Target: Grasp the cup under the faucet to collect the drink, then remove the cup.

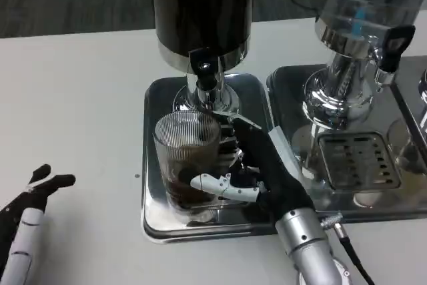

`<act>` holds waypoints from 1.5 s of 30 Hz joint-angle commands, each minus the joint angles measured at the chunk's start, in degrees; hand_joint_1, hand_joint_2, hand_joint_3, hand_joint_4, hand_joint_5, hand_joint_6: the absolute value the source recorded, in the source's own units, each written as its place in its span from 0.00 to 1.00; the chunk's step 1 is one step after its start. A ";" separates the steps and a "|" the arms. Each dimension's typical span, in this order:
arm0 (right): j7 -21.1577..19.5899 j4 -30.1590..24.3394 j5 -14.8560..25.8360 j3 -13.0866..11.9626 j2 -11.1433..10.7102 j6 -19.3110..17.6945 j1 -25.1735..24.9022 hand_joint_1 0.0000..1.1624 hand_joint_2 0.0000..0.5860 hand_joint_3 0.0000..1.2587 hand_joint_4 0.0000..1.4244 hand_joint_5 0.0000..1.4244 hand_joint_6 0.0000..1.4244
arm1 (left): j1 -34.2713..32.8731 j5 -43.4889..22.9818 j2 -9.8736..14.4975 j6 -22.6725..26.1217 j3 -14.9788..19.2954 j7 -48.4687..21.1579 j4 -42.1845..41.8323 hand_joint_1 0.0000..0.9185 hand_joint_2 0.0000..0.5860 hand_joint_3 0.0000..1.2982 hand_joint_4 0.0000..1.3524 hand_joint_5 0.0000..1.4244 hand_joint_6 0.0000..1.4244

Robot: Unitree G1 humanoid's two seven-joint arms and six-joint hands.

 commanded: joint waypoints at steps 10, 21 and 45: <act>-5.26 0.25 -0.86 -0.78 0.81 -3.66 1.16 0.81 0.30 0.37 0.42 0.58 0.87 | 0.11 0.39 -0.16 -0.06 -0.38 0.18 -0.55 0.00 0.37 0.33 0.07 0.10 0.00; -7.41 -0.80 -1.58 -1.26 0.68 -4.54 2.34 0.82 0.29 0.39 0.43 0.62 0.91 | 0.03 0.91 0.06 -0.14 -0.82 -0.06 -0.47 0.00 0.37 0.33 0.06 0.10 0.00; -10.07 -8.63 -4.86 -0.48 -1.19 -6.33 7.78 0.83 0.28 0.42 0.45 0.65 0.95 | 4.81 38.37 7.51 5.85 -2.84 14.18 -17.09 0.00 0.24 0.01 0.00 0.00 0.00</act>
